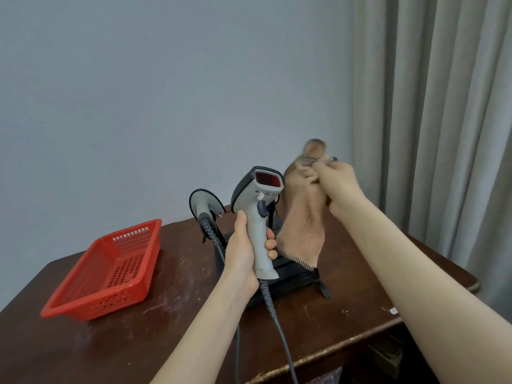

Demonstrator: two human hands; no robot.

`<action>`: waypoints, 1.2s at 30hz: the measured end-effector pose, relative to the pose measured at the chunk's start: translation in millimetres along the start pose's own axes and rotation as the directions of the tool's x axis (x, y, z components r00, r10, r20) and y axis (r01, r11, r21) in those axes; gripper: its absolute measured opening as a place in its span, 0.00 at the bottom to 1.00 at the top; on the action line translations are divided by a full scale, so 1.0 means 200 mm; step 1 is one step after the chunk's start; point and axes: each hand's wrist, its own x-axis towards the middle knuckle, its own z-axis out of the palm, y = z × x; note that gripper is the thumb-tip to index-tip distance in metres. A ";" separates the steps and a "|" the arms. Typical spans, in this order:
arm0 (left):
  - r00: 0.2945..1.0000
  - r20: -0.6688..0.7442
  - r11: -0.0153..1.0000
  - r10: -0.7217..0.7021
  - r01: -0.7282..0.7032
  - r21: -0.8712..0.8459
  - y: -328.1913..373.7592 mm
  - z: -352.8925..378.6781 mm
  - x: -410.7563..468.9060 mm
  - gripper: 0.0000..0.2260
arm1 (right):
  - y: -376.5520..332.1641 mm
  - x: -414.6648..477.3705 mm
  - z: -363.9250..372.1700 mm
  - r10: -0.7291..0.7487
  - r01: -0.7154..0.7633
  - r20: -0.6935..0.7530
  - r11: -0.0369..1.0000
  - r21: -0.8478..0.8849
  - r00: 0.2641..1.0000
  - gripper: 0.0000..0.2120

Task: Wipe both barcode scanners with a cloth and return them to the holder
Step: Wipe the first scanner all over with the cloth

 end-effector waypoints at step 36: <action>0.999 -0.015 0.994 0.047 -0.045 0.097 -0.02 0.01 -0.01 0.26 | -0.04 -0.08 0.07 -0.008 0.094 0.329 0.965 -0.244 0.944 0.05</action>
